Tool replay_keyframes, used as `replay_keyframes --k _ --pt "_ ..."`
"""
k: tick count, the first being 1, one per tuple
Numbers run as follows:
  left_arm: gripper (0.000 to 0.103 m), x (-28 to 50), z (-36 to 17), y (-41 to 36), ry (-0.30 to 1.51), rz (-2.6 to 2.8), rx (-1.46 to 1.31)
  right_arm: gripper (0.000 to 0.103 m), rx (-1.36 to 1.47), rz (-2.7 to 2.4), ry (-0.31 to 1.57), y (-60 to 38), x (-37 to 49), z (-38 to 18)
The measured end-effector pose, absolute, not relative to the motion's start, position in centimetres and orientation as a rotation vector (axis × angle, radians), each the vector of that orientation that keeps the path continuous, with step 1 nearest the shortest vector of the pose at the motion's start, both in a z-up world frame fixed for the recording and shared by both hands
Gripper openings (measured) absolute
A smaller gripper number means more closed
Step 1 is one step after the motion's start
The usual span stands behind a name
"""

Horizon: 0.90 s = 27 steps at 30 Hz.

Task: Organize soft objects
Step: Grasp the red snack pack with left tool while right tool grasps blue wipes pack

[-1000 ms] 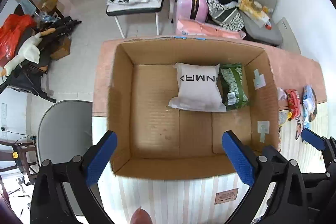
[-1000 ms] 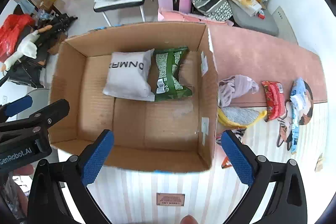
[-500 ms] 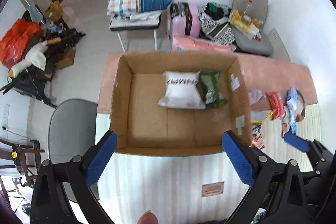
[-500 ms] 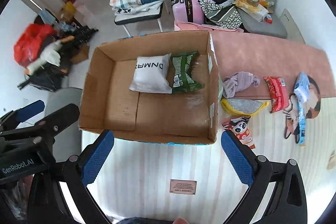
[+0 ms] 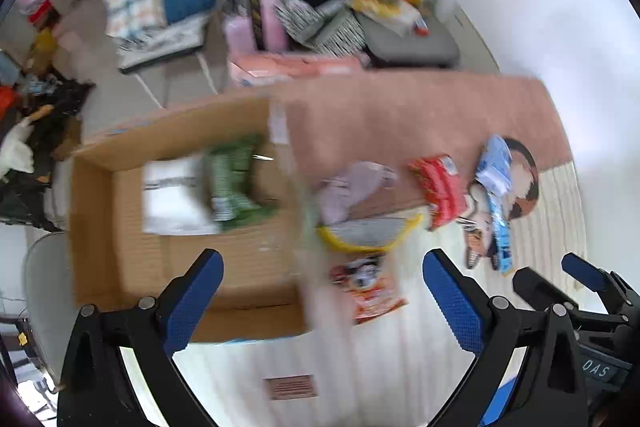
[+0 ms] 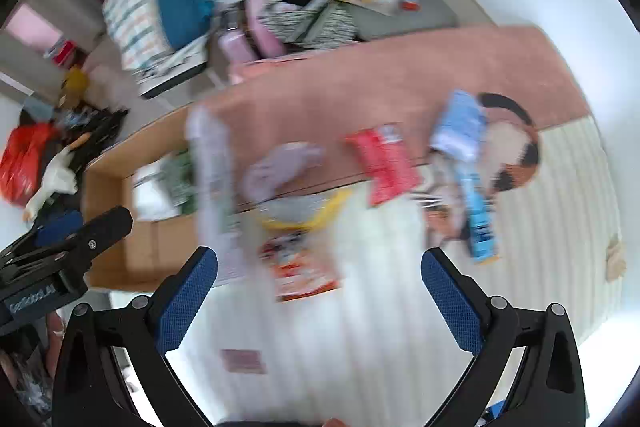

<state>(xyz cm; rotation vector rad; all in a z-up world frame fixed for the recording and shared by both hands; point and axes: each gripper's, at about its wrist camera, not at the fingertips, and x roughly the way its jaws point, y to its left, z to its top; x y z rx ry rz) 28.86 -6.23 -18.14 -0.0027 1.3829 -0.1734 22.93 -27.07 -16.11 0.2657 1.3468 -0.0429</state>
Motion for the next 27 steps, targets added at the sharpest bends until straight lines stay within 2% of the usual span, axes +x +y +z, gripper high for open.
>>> replay_keyframes --k 8,10,13,15,18,21,23,24,26,27 --pt "0.101 35.7 -25.8 -17.5 1.607 -0.275 -0.097 0.103 0.385 -0.173 1.444 -40.1 27.5 -22.3" --pt "0.093 37.2 -28.1 -19.4 1.661 -0.275 -0.119 0.103 0.435 -0.187 1.466 -42.9 29.0 -24.0" --pt "0.087 39.1 -32.2 -21.9 1.762 -0.266 -0.163 0.103 0.496 -0.211 1.502 -45.7 31.2 -26.8" --pt "0.087 39.8 -34.9 -23.3 1.813 -0.254 -0.166 0.103 0.537 -0.222 1.529 -47.3 32.8 -28.9" --pt "0.087 40.2 -37.6 -24.4 1.855 -0.220 -0.135 0.100 0.588 -0.227 1.569 -48.5 34.7 -31.7" --pt "0.087 40.5 -39.6 -25.0 1.887 -0.190 -0.120 0.092 0.649 -0.228 1.611 -49.6 36.4 -34.3" --pt "0.080 40.5 -40.2 -25.3 1.886 -0.168 -0.088 0.089 0.671 -0.226 1.641 -49.9 37.3 -35.7" --pt "0.072 40.5 -40.4 -25.5 1.885 -0.157 -0.070 0.089 0.679 -0.224 1.656 -49.8 37.7 -36.4" --pt "0.066 40.3 -40.2 -25.7 1.867 -0.149 -0.054 0.089 0.671 -0.227 1.696 -49.4 38.3 -37.8" --pt "0.057 40.2 -40.1 -25.8 1.858 -0.145 -0.048 0.089 0.668 -0.226 1.719 -49.3 38.7 -38.7"
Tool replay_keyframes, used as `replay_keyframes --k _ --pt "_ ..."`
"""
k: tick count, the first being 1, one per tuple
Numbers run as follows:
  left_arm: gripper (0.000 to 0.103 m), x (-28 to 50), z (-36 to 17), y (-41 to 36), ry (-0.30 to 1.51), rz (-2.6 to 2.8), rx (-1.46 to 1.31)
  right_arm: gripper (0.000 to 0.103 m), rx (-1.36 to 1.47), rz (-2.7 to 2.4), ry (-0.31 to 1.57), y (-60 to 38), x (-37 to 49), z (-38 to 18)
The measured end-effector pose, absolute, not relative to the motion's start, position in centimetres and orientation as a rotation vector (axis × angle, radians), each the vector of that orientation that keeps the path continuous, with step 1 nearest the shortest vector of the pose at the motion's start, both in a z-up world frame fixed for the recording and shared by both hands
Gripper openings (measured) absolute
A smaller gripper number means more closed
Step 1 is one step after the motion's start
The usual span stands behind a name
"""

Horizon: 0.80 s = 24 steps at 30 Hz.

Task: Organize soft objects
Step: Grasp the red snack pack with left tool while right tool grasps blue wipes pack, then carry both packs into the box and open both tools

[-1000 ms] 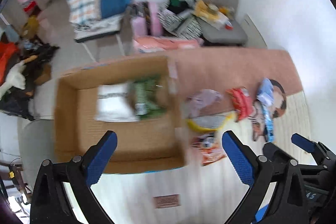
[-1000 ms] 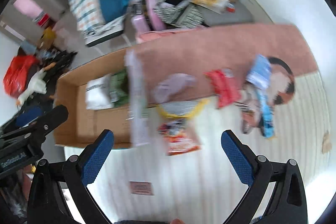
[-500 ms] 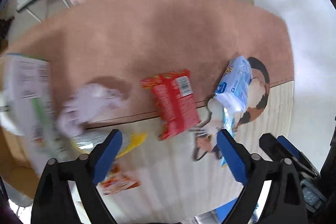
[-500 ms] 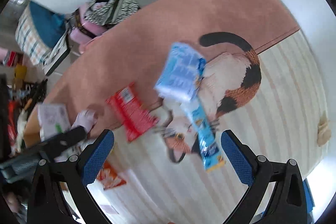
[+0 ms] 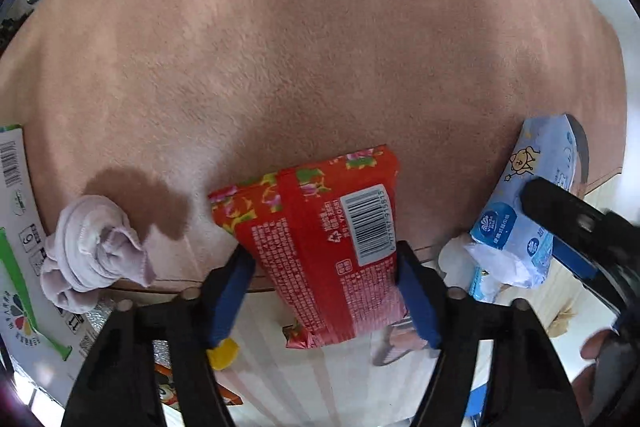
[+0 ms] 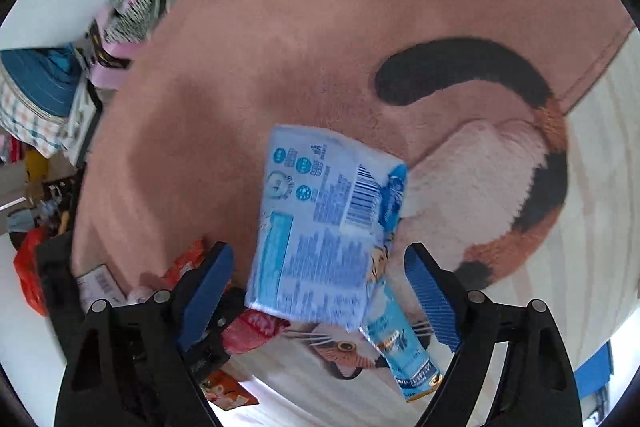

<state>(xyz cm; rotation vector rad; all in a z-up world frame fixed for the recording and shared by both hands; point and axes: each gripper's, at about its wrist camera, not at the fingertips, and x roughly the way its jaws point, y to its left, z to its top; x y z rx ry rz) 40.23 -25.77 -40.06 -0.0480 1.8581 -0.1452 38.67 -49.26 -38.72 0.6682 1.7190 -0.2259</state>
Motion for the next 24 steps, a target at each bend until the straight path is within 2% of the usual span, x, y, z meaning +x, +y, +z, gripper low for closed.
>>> replay_keyframes --k 1,5,8,16,20,24 --pt "0.054 40.1 -39.9 -25.7 1.846 -0.138 -0.043 0.089 0.669 -0.225 1.732 -49.1 38.8 -39.3" --pt "0.048 39.7 -39.2 -25.6 1.820 -0.143 -0.007 0.057 0.655 -0.254 1.781 -48.6 38.9 -41.2" --pt "0.045 39.2 -37.7 -25.6 1.769 -0.150 0.045 0.044 0.600 -0.255 1.767 -47.9 38.8 -40.6" --pt "0.044 37.0 -29.7 -21.3 1.620 -0.231 -0.054 0.042 0.497 -0.147 1.662 -43.5 37.1 -34.2" --pt "0.044 35.4 -24.2 -14.8 1.529 -0.254 -0.105 0.042 0.443 -0.019 1.596 -38.5 35.2 -29.4" --pt "0.044 33.1 -21.1 -6.1 1.495 -0.212 -0.131 0.042 0.411 0.098 1.562 -32.2 33.8 -25.9"
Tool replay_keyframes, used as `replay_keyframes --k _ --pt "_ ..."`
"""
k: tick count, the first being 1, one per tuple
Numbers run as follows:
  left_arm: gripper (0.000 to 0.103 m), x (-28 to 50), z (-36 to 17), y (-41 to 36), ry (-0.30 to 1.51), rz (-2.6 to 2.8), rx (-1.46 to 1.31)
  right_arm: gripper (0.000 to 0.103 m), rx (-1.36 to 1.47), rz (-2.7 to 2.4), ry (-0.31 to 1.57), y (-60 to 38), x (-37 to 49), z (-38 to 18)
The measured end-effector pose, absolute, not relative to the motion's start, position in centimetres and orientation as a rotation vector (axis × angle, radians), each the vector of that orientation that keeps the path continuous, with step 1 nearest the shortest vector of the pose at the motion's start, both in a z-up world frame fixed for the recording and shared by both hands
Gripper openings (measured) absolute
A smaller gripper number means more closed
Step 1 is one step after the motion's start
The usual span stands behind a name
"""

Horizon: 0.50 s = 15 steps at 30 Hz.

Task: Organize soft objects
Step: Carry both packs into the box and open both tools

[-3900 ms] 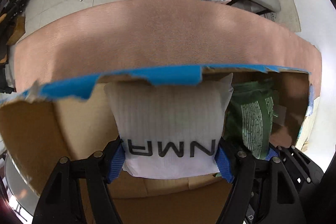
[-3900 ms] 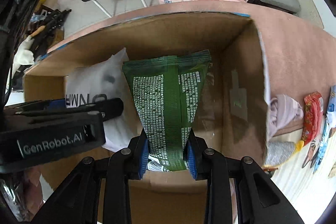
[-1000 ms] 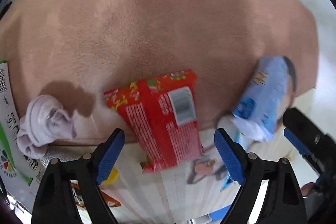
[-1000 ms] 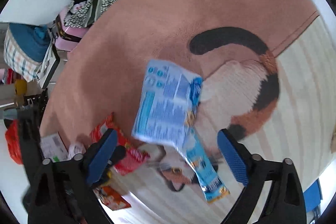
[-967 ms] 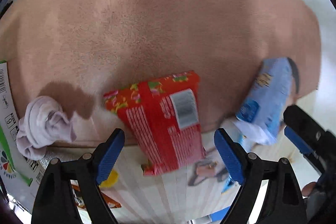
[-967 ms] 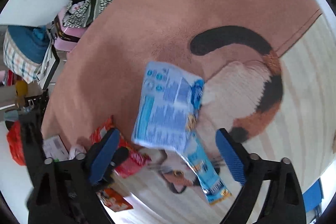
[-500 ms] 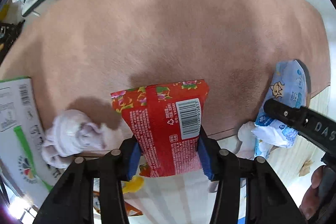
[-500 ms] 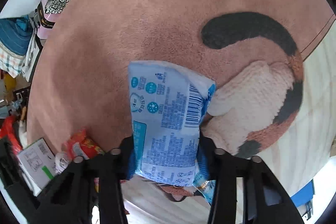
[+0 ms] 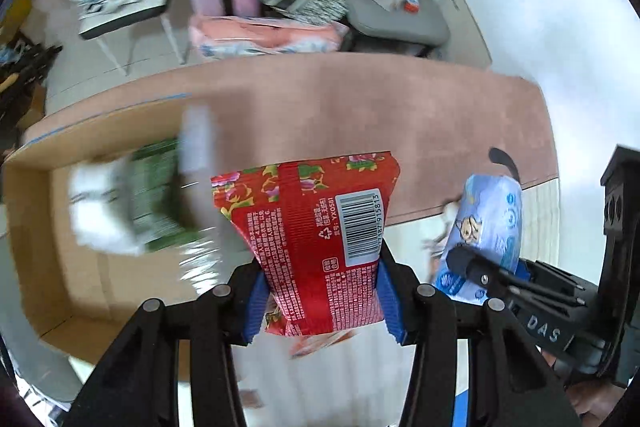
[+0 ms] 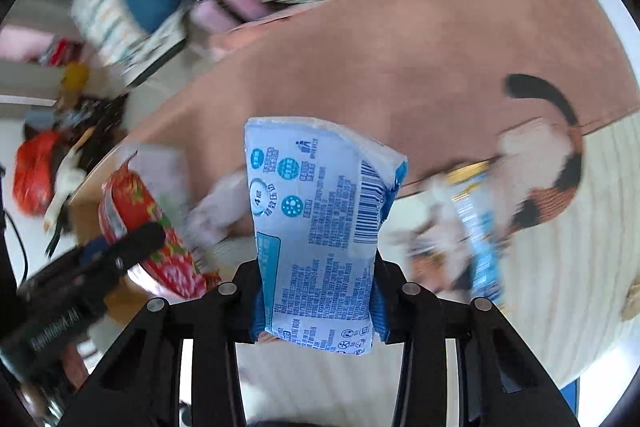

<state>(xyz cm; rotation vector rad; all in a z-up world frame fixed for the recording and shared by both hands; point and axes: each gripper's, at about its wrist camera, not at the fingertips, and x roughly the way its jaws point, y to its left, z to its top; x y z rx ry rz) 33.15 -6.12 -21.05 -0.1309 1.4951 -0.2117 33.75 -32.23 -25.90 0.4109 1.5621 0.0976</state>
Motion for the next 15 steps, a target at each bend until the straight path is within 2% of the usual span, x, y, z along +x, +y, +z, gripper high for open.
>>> replay_keyframes --k 3,7,15 --pt "0.044 31.5 -19.7 0.3 1.479 -0.145 -0.117 0.042 0.388 0.192 1.551 -25.2 32.1 -24.0" --pt "0.044 31.2 -20.5 7.9 1.484 -0.050 -0.102 0.042 0.342 0.295 1.555 -17.3 29.4 -22.8" --pt "0.044 33.3 -24.2 18.2 1.527 0.050 -0.103 0.042 0.213 0.310 1.618 -4.1 28.8 -25.8"
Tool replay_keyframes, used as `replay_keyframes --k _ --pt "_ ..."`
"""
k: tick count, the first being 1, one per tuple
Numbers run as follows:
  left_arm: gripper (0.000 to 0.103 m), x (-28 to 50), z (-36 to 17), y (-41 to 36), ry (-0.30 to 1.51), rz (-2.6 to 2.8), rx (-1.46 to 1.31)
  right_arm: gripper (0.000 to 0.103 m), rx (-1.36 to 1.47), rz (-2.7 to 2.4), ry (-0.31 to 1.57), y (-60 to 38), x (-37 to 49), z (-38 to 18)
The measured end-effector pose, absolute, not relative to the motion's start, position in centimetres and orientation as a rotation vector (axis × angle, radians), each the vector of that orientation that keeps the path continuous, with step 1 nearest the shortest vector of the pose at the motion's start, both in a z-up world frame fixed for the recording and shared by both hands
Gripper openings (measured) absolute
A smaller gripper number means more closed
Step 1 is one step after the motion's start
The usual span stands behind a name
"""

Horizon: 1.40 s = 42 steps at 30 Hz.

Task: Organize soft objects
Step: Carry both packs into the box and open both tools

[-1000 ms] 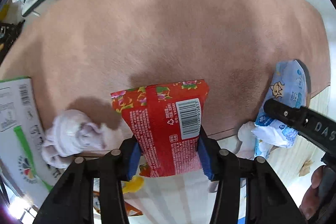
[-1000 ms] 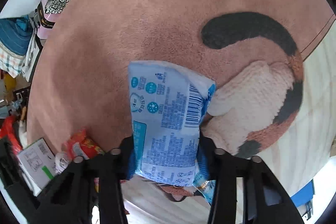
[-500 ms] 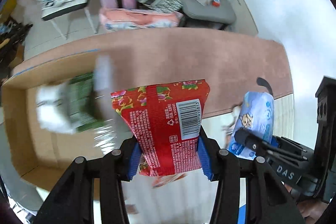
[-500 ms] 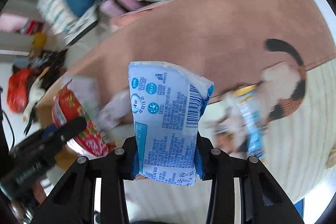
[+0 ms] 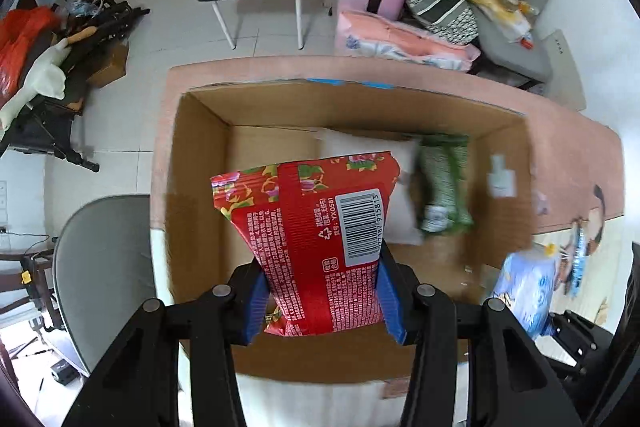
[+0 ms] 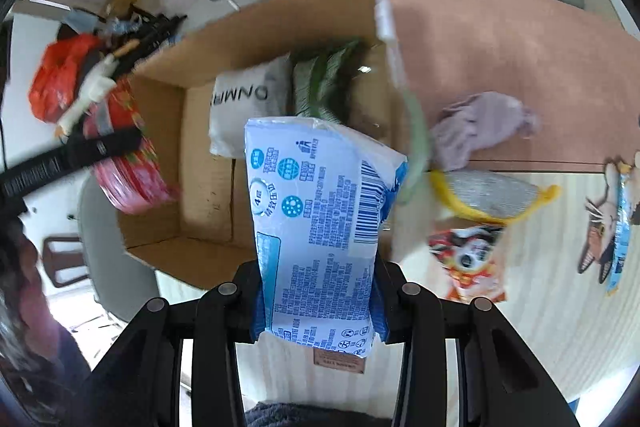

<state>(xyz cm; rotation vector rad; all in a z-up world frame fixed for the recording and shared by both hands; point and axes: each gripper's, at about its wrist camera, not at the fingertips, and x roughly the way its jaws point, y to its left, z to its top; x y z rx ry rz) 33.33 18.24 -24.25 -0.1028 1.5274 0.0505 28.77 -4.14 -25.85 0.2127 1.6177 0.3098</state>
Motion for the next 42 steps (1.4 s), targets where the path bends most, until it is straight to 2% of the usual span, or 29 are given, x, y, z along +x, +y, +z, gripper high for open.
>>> replay_keyframes --k 12,21,24,25,27,30,31,32,35,36,37,38,42 --pt "0.044 38.5 -31.4 20.8 1.649 -0.012 -0.024 0.042 0.042 0.224 1.686 2.2 30.1 -32.9" --pt "0.044 39.7 -34.0 21.5 1.700 0.007 -0.001 0.042 -0.002 0.168 1.736 2.7 28.9 -36.0" --pt "0.045 39.6 -33.9 21.6 1.708 0.015 -0.016 0.050 -0.005 0.156 1.741 3.2 29.1 -36.9" --pt "0.045 39.5 -33.8 21.6 1.716 0.014 -0.026 0.056 -0.004 0.154 1.740 3.1 29.1 -36.9" --pt "0.045 39.4 -33.3 21.7 1.723 0.010 -0.039 0.059 0.024 0.164 1.752 3.1 29.1 -36.8" --pt "0.057 38.9 -31.6 21.9 1.689 0.008 -0.060 0.066 0.031 0.171 1.750 3.3 29.1 -36.1" --pt "0.063 38.7 -31.0 21.9 1.674 0.007 -0.063 0.074 0.028 0.168 1.742 3.4 29.1 -35.7" --pt "0.065 38.3 -30.2 22.0 1.656 0.006 -0.063 0.081 0.014 0.159 1.731 3.5 29.1 -35.2" --pt "0.067 37.1 -28.3 22.1 1.613 0.004 -0.067 0.082 0.004 0.159 1.703 3.7 29.0 -33.7" --pt "0.071 36.5 -27.6 22.1 1.601 0.002 -0.077 0.082 0.005 0.157 1.700 3.6 28.9 -33.3" --pt "0.079 36.0 -27.0 22.1 1.587 0.002 -0.087 0.082 0.008 0.157 1.692 3.5 28.8 -32.8" --pt "0.081 35.4 -26.3 22.1 1.568 -0.004 -0.093 0.082 0.010 0.157 1.679 3.5 28.6 -32.2" --pt "0.081 32.4 -23.7 21.9 1.489 0.008 -0.061 0.086 0.022 0.148 1.643 2.1 27.4 -29.9"
